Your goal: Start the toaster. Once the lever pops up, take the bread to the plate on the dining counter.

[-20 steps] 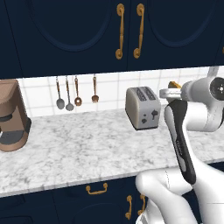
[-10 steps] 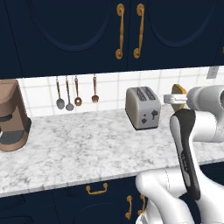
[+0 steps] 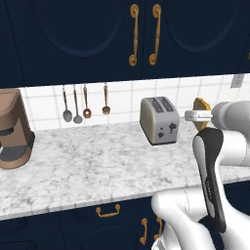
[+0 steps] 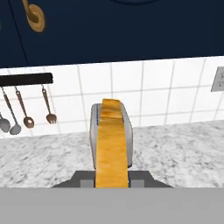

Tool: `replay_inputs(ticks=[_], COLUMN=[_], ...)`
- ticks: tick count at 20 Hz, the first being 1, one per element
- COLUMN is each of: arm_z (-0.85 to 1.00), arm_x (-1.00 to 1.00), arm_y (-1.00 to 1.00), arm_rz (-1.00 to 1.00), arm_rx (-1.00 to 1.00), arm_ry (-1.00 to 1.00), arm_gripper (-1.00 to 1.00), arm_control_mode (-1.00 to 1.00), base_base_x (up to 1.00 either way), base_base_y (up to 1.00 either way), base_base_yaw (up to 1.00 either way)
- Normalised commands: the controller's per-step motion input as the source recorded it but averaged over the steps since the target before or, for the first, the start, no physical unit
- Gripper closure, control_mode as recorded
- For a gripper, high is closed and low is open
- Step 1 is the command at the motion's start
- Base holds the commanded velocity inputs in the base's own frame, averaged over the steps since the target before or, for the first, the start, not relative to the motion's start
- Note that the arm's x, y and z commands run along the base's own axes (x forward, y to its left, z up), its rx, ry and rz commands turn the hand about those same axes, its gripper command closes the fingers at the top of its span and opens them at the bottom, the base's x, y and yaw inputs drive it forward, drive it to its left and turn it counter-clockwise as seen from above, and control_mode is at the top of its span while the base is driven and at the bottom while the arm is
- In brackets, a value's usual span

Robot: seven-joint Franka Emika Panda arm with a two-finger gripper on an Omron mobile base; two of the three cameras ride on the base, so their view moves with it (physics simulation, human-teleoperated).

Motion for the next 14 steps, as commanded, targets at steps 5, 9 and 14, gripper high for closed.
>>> replay_inputs(ticks=[5, 9, 14], arm_z=[0.00, 0.00, 0.00], arm_x=[0.00, 0.00, 0.00], arm_y=[0.00, 0.00, 0.00], arm_rz=[0.00, 0.00, 0.00], arm_rx=[0.00, 0.00, 0.00], arm_ry=[0.00, 0.00, 0.00], arm_gripper=[1.00, 1.00, 1.00], arm_control_mode=[1.00, 1.00, 1.00], base_base_x=[-0.95, -0.89, -0.29], base_base_y=[0.07, 0.20, 0.15], base_base_yaw=[-0.14, -0.79, -0.99])
